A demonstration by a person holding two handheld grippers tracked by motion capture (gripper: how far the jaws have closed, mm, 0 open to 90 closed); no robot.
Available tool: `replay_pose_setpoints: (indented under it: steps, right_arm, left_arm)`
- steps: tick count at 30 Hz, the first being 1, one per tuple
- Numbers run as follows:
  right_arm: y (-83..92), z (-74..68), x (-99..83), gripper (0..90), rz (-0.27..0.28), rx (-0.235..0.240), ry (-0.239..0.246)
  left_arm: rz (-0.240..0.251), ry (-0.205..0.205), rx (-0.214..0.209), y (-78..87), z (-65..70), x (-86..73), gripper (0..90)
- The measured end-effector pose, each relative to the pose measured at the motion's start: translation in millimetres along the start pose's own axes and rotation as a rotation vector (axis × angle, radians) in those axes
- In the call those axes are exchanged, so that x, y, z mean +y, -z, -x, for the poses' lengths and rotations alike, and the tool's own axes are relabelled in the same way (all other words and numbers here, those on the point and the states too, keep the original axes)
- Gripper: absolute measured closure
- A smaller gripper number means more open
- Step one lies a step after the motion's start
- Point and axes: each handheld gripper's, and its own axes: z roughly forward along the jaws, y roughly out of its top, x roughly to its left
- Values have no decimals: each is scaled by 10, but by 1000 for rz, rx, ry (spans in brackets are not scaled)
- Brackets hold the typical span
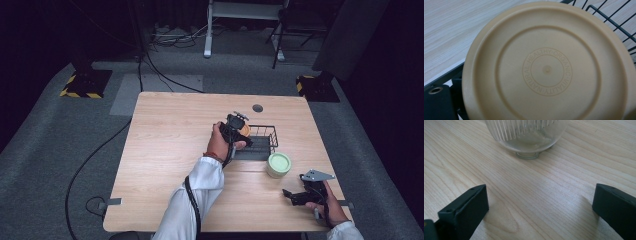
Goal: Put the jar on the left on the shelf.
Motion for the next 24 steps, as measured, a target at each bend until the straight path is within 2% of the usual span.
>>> replay_pose_setpoints:
  steps: [12, 24]
  right_arm:
    - [0, 0, 0, 4, 0, 0, 0]
    - [0, 0, 0, 4, 0, 0, 0]
  left_arm:
    - [-8, 13, -12, 31, -3, 12, 58]
    - [-6, 3, -10, 73, 24, 29, 33]
